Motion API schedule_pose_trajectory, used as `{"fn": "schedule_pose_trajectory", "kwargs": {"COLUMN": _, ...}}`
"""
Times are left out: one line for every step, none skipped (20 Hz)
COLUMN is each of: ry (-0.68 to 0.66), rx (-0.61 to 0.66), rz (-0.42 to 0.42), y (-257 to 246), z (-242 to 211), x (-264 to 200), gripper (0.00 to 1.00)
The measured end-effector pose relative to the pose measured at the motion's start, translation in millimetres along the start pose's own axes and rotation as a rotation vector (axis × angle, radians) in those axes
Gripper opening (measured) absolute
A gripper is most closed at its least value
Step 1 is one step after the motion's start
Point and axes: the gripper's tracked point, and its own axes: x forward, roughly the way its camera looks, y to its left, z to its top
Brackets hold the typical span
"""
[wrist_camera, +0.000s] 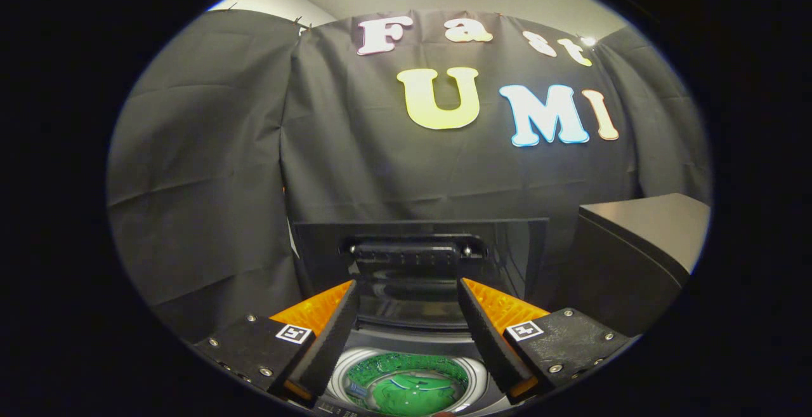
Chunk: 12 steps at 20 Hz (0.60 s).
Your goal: Put the clothes into the washing machine and then close the washing machine lid.
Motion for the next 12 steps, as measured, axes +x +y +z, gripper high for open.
{"fn": "schedule_pose_trajectory", "kwargs": {"ry": -0.007, "rx": 0.002, "rz": -0.005, "y": 0, "z": 5, "x": 4, "gripper": 0.96}}
{"fn": "schedule_pose_trajectory", "kwargs": {"ry": -0.016, "rx": 0.007, "rz": -0.011, "y": 0, "z": 11, "x": 9, "gripper": 0.96}}
{"fn": "schedule_pose_trajectory", "kwargs": {"ry": -0.019, "rx": 0.011, "rz": -0.014, "y": 0, "z": 17, "x": 14, "gripper": 0.96}}
{"fn": "schedule_pose_trajectory", "kwargs": {"ry": -0.024, "rx": 0.015, "rz": -0.02, "y": 0, "z": 22, "x": 20, "gripper": 0.96}}
{"fn": "schedule_pose_trajectory", "kwargs": {"ry": -0.026, "rx": 0.017, "rz": -0.027, "y": -2, "z": 26, "x": 25, "gripper": 0.96}}
{"fn": "schedule_pose_trajectory", "kwargs": {"ry": -0.028, "rx": 0.021, "rz": -0.032, "y": -2, "z": 31, "x": 30, "gripper": 0.96}}
{"fn": "schedule_pose_trajectory", "kwargs": {"ry": -0.03, "rx": 0.025, "rz": -0.038, "y": -1, "z": 35, "x": 35, "gripper": 0.96}}
{"fn": "schedule_pose_trajectory", "kwargs": {"ry": -0.029, "rx": 0.028, "rz": -0.045, "y": -2, "z": 40, "x": 41, "gripper": 0.96}}
{"fn": "schedule_pose_trajectory", "kwargs": {"ry": -0.028, "rx": 0.028, "rz": -0.049, "y": -3, "z": 44, "x": 47, "gripper": 0.96}}
{"fn": "schedule_pose_trajectory", "kwargs": {"ry": -0.024, "rx": 0.027, "rz": -0.049, "y": -1, "z": 46, "x": 52, "gripper": 0.96}}
{"fn": "schedule_pose_trajectory", "kwargs": {"ry": -0.02, "rx": 0.025, "rz": -0.049, "y": 1, "z": 48, "x": 58, "gripper": 0.96}}
{"fn": "schedule_pose_trajectory", "kwargs": {"ry": -0.016, "rx": 0.022, "rz": -0.05, "y": 2, "z": 52, "x": 63, "gripper": 0.96}}
